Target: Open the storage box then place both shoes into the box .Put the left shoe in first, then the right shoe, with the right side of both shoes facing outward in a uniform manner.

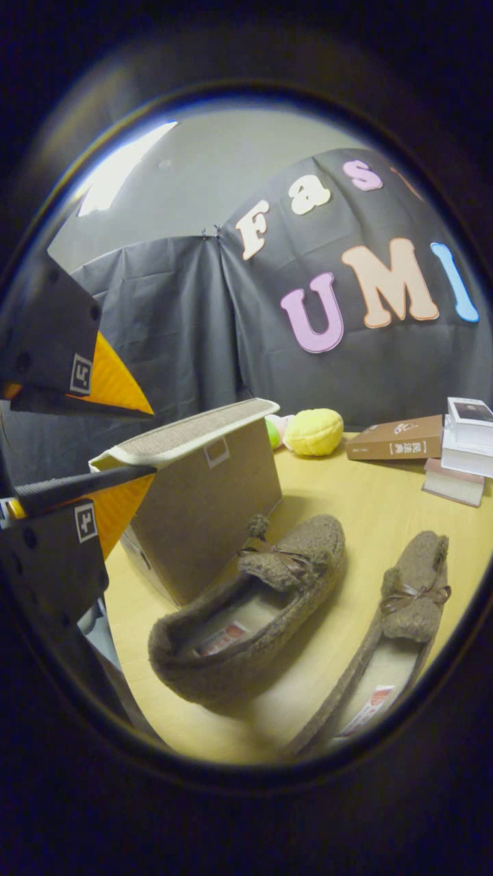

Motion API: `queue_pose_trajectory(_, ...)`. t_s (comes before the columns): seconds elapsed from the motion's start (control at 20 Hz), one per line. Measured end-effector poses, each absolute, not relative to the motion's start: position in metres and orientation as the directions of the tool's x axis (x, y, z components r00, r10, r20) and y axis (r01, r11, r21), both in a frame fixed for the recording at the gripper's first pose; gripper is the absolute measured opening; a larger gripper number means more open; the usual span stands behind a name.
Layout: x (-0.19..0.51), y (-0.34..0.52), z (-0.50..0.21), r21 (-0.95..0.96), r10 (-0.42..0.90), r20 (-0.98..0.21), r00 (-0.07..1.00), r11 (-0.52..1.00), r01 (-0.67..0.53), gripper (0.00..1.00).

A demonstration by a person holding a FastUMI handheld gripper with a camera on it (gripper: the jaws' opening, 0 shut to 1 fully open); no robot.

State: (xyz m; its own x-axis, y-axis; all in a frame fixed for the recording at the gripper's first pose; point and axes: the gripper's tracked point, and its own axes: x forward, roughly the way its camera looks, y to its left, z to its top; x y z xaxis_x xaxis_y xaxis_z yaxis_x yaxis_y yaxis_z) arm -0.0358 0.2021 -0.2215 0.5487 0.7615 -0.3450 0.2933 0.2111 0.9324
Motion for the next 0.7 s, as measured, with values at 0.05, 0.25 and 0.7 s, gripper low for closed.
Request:
queue_pose_trajectory(0.05,-0.035,0.205,-0.224,0.931,0.761,-0.353,0.544,0.229,0.284,0.24)
queue_pose_trajectory(0.25,-0.022,0.208,-0.244,0.902,0.72,-0.43,0.545,0.321,0.288,0.11)
queue_pose_trajectory(0.7,-0.022,0.222,-0.183,0.923,0.746,-0.349,0.567,0.379,0.07,0.06)
